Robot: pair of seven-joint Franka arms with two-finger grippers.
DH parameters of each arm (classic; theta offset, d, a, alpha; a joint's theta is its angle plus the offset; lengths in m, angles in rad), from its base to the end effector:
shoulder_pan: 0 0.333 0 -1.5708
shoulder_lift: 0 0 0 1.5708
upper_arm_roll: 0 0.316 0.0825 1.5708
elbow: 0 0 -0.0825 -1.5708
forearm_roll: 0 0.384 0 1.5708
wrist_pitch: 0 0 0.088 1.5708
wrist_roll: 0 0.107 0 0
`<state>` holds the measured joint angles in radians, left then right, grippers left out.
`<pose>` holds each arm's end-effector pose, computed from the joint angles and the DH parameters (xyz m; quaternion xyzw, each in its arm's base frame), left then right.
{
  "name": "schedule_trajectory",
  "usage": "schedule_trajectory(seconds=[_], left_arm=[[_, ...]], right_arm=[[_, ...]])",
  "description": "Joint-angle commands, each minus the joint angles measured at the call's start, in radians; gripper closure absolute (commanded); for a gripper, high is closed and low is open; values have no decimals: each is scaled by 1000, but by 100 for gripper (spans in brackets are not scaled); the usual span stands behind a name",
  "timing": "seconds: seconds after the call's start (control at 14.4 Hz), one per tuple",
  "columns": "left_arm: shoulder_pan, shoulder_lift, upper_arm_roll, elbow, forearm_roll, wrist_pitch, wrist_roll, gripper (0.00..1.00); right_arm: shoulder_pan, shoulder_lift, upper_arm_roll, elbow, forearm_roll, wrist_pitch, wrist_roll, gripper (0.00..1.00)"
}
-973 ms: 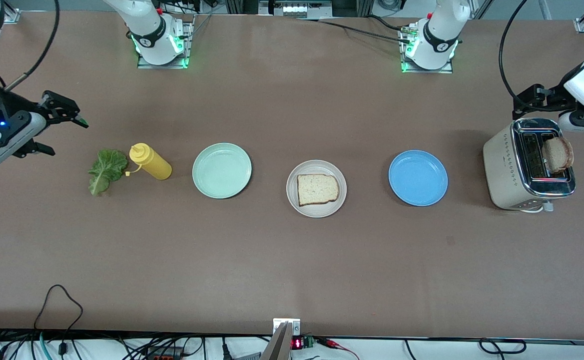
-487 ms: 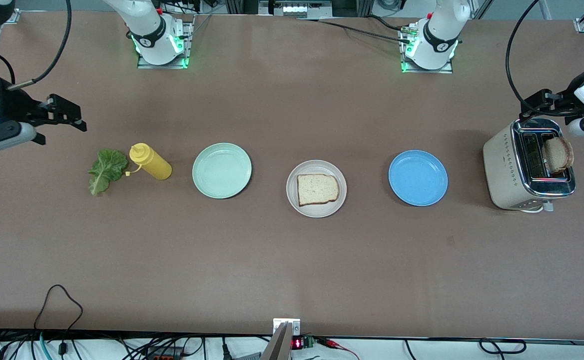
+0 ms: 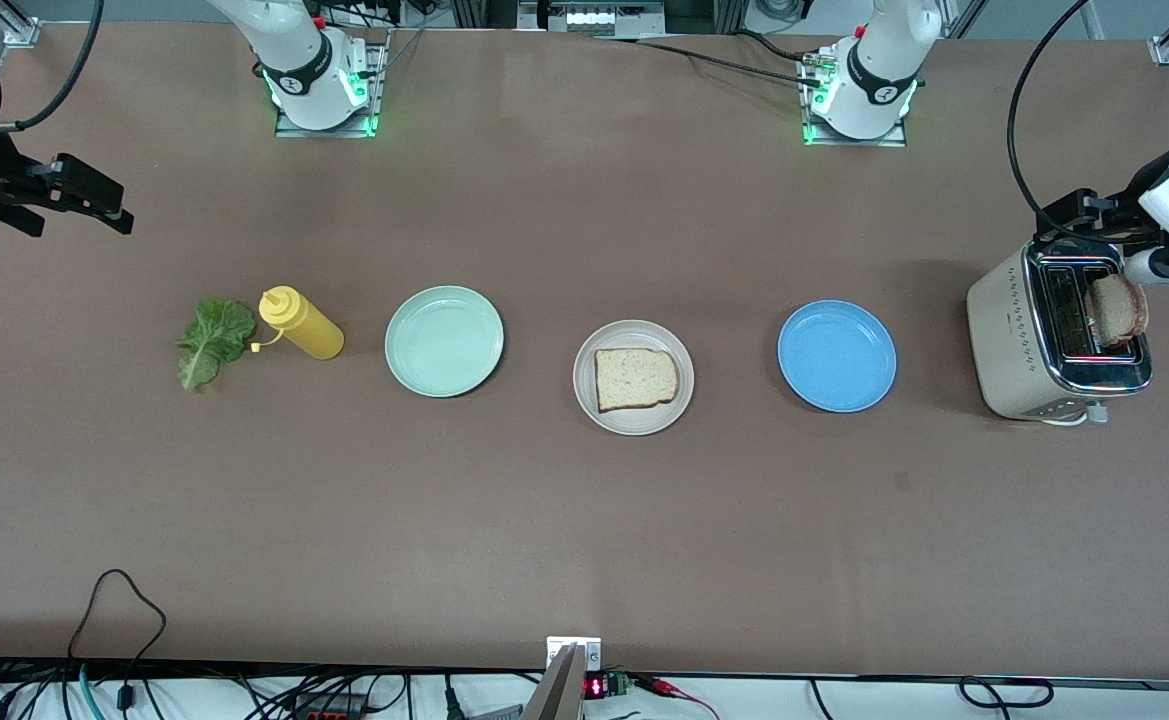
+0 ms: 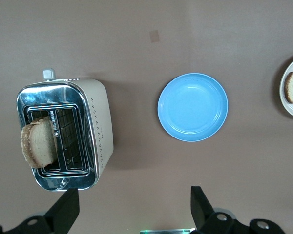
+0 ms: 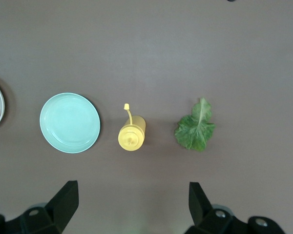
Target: Make sandwich in beige plate with both arms
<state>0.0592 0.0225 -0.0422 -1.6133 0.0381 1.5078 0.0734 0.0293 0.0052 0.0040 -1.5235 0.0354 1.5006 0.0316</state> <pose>0.5516 0.0139 0.5872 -0.9974 0.0282 0.0647 0.0157 0.5488 0.0223 0.6378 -0.9997 -0.0018 0.0146 0.0172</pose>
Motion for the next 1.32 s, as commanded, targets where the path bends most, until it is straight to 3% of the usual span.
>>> schedule_trajectory(seconds=[0.0,0.21,0.9,1.25], left_arm=[[10,13,-2,23,-12,-27,0,0],[11,14,-2,24,-12,-28,3,0],[40,42,-2,24,-9,-29,-1,0],[40,42,-4,24,-11,-29,0,0]], right_arm=[[-28,-56,34,-69,-18,23,30,0],[-22,-56,37,-67,-60,20,59,0],[6,-47,33,-52,-60,15,64,0],[-8,-45,34,-63,-80,104,85,0]])
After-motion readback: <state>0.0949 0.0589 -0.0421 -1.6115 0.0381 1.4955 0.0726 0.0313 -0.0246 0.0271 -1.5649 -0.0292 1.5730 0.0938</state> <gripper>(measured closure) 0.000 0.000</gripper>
